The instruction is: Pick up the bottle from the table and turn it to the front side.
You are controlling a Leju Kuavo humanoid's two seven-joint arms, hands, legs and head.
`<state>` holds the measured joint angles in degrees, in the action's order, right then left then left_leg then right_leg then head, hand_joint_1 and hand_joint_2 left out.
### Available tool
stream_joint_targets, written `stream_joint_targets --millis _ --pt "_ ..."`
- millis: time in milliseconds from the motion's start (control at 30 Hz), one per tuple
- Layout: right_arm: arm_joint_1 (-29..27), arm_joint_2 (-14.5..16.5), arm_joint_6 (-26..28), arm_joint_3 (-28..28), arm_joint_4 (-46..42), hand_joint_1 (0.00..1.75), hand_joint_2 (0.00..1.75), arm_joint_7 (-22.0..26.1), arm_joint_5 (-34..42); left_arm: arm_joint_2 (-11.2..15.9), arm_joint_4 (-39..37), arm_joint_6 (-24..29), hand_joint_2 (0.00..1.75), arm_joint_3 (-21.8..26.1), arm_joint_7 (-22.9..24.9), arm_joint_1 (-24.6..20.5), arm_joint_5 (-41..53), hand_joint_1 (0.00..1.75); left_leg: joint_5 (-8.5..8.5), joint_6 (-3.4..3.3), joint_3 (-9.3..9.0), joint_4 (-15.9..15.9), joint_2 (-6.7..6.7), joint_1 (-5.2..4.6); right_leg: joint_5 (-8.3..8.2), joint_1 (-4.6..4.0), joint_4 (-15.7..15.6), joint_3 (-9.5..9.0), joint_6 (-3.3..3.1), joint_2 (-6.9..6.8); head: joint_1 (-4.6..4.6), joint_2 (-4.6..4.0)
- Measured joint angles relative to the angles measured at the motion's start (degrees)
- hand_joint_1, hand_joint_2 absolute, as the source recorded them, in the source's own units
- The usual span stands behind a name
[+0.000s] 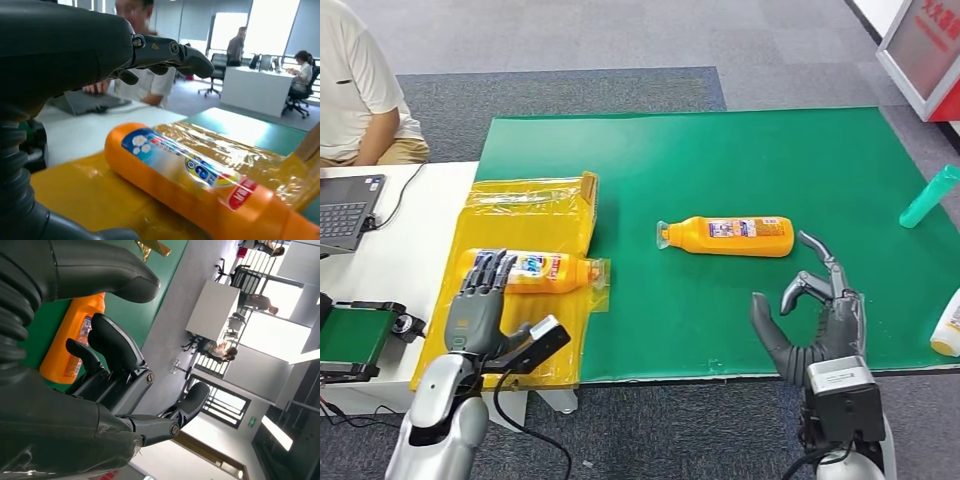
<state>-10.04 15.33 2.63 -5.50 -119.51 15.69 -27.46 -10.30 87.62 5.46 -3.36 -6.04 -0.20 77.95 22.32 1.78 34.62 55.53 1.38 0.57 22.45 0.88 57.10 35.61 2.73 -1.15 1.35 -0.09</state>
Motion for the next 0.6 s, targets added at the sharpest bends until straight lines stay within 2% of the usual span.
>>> stream_joint_targets --millis 67,100,200,233,433,533,600 --pt "-0.13 0.10 -0.69 0.70 -0.01 1.75 1.75 -0.21 0.15 -1.67 2.70 -3.84 1.75 1.04 -1.81 0.90 -8.96 0.00 0.00 -0.01 0.00 0.00 0.00 0.00 0.00 0.00 0.00 0.00 0.00 0.00 0.00 0.00" --pt "-0.17 0.14 -1.11 1.18 -0.01 1.61 1.75 -0.22 0.30 -2.37 4.07 -5.84 1.75 1.31 -2.27 1.33 -13.37 0.00 0.01 -0.01 0.01 0.00 0.00 0.00 0.01 0.00 0.00 0.00 0.01 0.00 0.01 0.00" --pt "-0.22 0.15 -2.70 2.75 0.03 0.33 1.75 0.02 0.70 -3.31 7.70 -10.61 1.75 1.47 -2.38 2.17 -23.98 0.00 0.02 0.02 0.00 0.00 0.00 0.00 0.00 0.00 0.00 0.01 0.01 0.01 0.01 -0.01" --pt "-0.20 0.15 -3.31 3.21 0.09 0.03 1.75 0.09 0.80 -3.37 8.83 -11.97 1.75 1.48 -2.29 2.41 -27.07 0.00 0.02 0.03 0.00 0.00 0.00 0.00 0.00 -0.01 0.00 0.01 0.00 0.01 -0.01 -0.01" --pt "0.38 0.04 -8.79 4.93 1.36 0.00 1.75 -1.74 5.25 -3.63 15.31 -18.95 1.75 1.50 -2.39 5.70 -44.37 0.00 0.02 0.03 0.00 0.00 0.00 0.01 0.01 -0.01 0.00 0.00 0.00 0.01 0.01 0.00" --pt "0.64 -0.29 -12.27 5.81 2.30 0.00 1.75 -3.55 10.03 -4.05 17.77 -19.90 1.75 1.70 -3.37 8.73 -51.92 0.00 0.03 0.01 0.01 0.00 0.00 0.01 0.03 0.00 0.00 0.00 0.03 0.00 0.01 -0.01" --pt "0.64 -0.45 -12.94 6.21 2.70 0.00 1.75 -3.80 11.10 -4.33 18.55 -19.94 1.75 1.77 -3.74 10.13 -53.30 0.00 0.04 0.00 0.02 0.00 0.00 0.00 0.04 0.00 0.00 0.00 0.04 -0.01 0.01 0.00"
